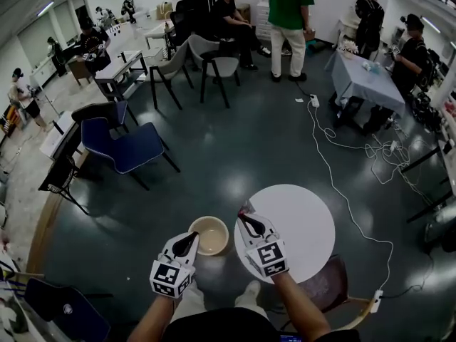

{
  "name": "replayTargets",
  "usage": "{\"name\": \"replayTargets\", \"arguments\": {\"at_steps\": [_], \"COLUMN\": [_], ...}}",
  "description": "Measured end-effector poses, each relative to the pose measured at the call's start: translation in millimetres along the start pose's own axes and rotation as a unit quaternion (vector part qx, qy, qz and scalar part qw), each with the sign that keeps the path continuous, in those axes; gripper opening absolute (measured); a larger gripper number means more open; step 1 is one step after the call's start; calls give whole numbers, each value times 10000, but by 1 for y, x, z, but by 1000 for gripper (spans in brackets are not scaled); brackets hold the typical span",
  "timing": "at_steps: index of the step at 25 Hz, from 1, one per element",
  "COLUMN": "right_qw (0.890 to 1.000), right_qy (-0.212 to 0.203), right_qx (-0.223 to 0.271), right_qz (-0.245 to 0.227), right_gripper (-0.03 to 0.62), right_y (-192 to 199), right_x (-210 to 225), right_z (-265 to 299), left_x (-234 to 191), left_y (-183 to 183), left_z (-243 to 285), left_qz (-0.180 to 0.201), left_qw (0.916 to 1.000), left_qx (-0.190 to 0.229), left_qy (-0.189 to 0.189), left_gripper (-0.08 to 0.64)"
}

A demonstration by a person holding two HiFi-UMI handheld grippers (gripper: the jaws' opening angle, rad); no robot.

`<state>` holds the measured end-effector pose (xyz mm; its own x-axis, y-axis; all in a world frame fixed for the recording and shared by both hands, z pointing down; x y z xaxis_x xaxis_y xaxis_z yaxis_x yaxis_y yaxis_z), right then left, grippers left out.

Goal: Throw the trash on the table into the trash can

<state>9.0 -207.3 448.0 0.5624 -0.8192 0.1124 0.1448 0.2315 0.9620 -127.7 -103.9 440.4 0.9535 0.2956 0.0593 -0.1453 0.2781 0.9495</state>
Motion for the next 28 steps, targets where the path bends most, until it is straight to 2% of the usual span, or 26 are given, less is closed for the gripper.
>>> {"name": "replayTargets", "arguments": {"at_steps": [8, 16, 21, 28], "right_qw": [9997, 9973, 9943, 9903], "right_qy": [-64, -157, -150, -174], "right_qx": [-197, -563, -864, -1223], "right_qz": [149, 448, 606, 639], "right_gripper": [31, 32, 31, 31], "right_y": [24, 71, 106, 162], "right_x": [-47, -75, -91, -90], "right_z": [59, 125, 161, 211], "left_x": [-66, -122, -145, -172], "left_y": [35, 96, 133, 187], "left_z": [-15, -9, 5, 51], "left_qz": [-174, -412, -612, -805], "left_qw": [9998, 9984, 9967, 9941], "left_qx": [-89, -376, -515, -590], "left_qy": [-99, -43, 134, 430], "left_gripper": [14, 14, 14, 14]}}
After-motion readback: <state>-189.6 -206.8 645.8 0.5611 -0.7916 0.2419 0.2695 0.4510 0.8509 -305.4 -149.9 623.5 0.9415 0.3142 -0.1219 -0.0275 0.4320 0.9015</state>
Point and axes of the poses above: the fingertips, and each gripper's own axes: z forward along the fingers, x to its right, y out of its underside, the point moved 4 cm from there along -z, backward along the fingers, and after that the axes turned 6 degrees about z, right-handed, at the moved point
